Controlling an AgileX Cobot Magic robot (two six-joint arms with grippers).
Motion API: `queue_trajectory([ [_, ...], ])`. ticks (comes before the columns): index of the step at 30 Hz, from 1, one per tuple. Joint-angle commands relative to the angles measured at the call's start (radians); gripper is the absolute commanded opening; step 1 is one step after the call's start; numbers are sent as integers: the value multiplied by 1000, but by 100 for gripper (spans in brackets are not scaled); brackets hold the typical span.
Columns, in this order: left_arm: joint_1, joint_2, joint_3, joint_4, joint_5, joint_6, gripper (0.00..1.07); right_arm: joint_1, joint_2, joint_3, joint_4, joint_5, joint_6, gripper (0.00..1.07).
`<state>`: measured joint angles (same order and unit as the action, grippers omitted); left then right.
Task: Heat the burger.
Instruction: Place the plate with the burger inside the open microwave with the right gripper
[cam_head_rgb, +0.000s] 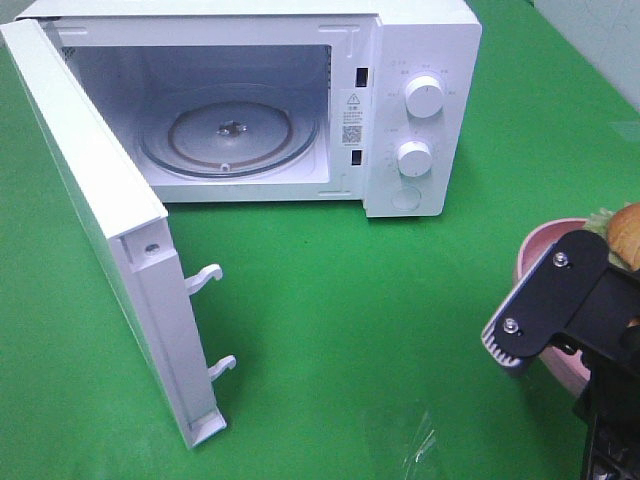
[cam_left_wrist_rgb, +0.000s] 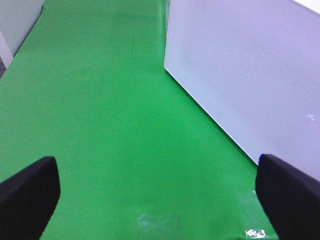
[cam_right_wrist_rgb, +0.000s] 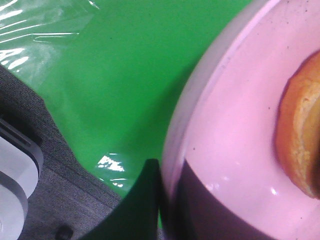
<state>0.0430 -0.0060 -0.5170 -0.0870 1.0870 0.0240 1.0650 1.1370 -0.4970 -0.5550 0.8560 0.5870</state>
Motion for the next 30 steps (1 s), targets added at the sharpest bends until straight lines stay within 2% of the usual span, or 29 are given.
queue_trajectory([
  [1, -4, -15, 0, -3, -17, -1, 98, 22, -7, -1, -66, 18, 0, 0],
  [13, -4, -15, 0, -3, -17, -1, 98, 156, -7, -1, -127, 67, -3, 1],
  [21, -4, -15, 0, -3, -17, -1, 98, 171, -7, -1, -162, 71, -26, 1],
  [30, -4, -15, 0, -3, -17, -1, 98, 171, -7, -1, -183, 66, -157, 1],
])
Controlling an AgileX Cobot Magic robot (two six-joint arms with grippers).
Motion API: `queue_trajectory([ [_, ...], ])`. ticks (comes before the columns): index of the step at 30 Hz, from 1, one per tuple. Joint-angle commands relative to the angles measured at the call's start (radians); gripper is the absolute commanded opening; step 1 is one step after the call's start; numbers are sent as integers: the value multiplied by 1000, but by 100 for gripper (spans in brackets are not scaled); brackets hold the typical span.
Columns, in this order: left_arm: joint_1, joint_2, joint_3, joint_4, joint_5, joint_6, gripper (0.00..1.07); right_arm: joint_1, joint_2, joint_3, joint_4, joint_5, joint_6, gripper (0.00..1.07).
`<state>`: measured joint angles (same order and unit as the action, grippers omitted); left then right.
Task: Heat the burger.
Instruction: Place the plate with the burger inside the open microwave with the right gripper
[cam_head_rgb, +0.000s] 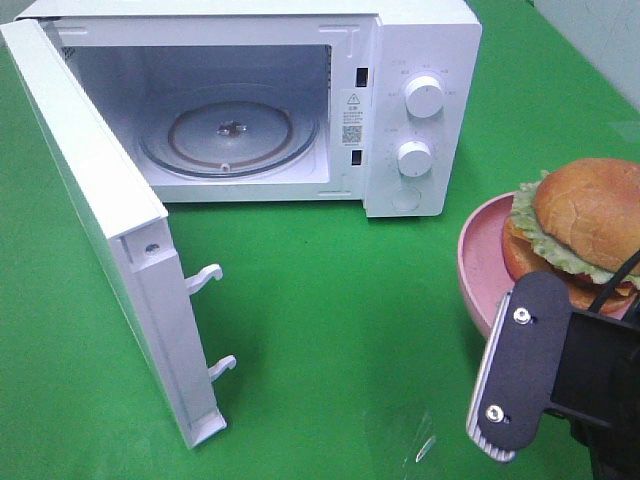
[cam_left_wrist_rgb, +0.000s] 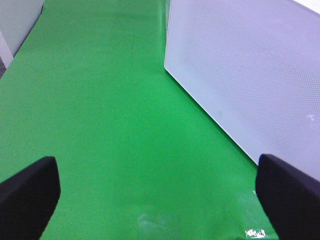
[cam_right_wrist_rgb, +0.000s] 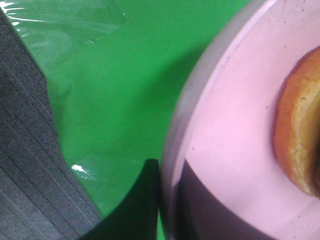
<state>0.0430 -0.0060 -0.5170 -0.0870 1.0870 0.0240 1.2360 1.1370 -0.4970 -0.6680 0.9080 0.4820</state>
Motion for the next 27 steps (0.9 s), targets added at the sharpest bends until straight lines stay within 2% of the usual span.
queue_trajectory([
  [1, -4, -15, 0, -3, -17, -1, 98, 0, -7, -1, -75, 10, -75, 1],
  [11, -4, -15, 0, -3, -17, -1, 98, 0, -7, -1, -106, -55, -155, 1],
  [22, -4, -15, 0, -3, -17, -1, 98, 0, -7, -1, -108, -133, -422, 1],
  [27, -4, -15, 0, -3, -17, -1, 98, 0, -7, -1, -107, -148, -443, 1],
])
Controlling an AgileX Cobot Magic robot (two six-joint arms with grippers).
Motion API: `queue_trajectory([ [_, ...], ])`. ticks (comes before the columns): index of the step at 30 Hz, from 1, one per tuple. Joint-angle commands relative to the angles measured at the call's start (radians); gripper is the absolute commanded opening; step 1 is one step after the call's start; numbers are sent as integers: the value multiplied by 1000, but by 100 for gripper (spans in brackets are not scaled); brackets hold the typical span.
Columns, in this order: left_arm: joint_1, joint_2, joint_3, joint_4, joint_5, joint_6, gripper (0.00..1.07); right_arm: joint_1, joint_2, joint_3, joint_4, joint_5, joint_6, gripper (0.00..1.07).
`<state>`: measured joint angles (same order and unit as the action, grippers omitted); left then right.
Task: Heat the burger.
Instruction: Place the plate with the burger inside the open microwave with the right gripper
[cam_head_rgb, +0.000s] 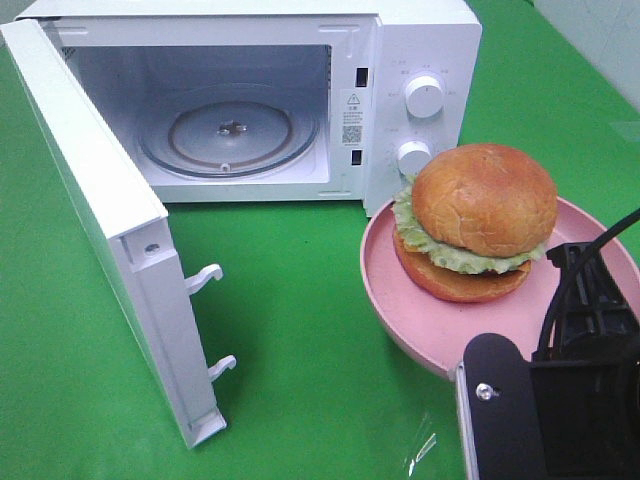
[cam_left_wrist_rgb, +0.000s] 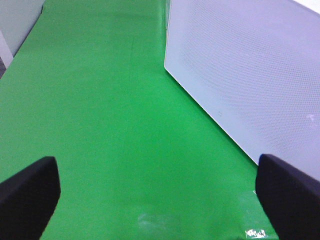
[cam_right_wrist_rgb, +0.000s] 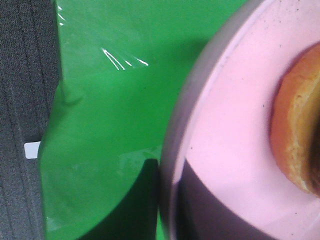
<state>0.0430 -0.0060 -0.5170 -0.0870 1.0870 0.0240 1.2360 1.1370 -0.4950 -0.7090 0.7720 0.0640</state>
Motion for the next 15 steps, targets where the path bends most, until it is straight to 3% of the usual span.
queue_trajectory([
  [1, -4, -15, 0, -3, -17, -1, 98, 0, -7, -3, -66, -28, -26, 1],
  [11, -4, -15, 0, -3, -17, -1, 98, -17, -7, -3, -65, -91, -148, 0],
  [15, -4, -15, 0, -3, -17, -1, 98, -71, -7, -3, -58, -153, -219, 0],
])
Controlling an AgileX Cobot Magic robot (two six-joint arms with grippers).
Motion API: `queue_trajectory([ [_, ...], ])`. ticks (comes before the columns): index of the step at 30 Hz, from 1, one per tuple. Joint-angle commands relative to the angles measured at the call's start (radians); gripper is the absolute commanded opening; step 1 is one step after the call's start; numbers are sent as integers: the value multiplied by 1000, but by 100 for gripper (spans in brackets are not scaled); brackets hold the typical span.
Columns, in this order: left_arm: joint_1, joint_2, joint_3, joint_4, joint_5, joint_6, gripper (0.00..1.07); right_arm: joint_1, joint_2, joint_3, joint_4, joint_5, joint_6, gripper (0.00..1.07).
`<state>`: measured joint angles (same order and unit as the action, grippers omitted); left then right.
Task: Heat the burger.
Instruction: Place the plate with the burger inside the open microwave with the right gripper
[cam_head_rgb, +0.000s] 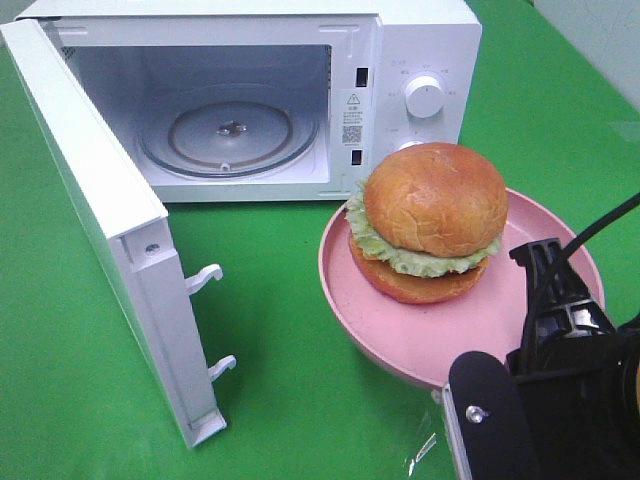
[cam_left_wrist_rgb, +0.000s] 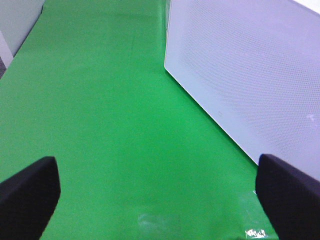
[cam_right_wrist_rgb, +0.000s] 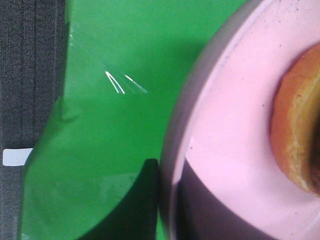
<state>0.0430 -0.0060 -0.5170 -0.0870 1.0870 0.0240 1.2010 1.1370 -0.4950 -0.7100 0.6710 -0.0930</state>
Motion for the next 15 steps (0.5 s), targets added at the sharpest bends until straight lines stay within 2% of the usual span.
queue_trajectory([
  [1, -4, -15, 0, -3, -17, -1, 98, -69, -7, -3, -52, -92, -116, 0],
  [6, -4, -15, 0, -3, -17, -1, 98, -171, -7, -3, -28, -206, -285, 0],
  [9, -4, -15, 0, -3, -17, -1, 98, -189, -7, -3, -9, -226, -325, 0],
  [11, -4, -15, 0, -3, -17, -1, 98, -256, -7, -3, 92, -277, -491, 0],
  [15, -4, -15, 0, -3, -17, -1, 98, -315, -7, -3, 186, -302, -661, 0],
])
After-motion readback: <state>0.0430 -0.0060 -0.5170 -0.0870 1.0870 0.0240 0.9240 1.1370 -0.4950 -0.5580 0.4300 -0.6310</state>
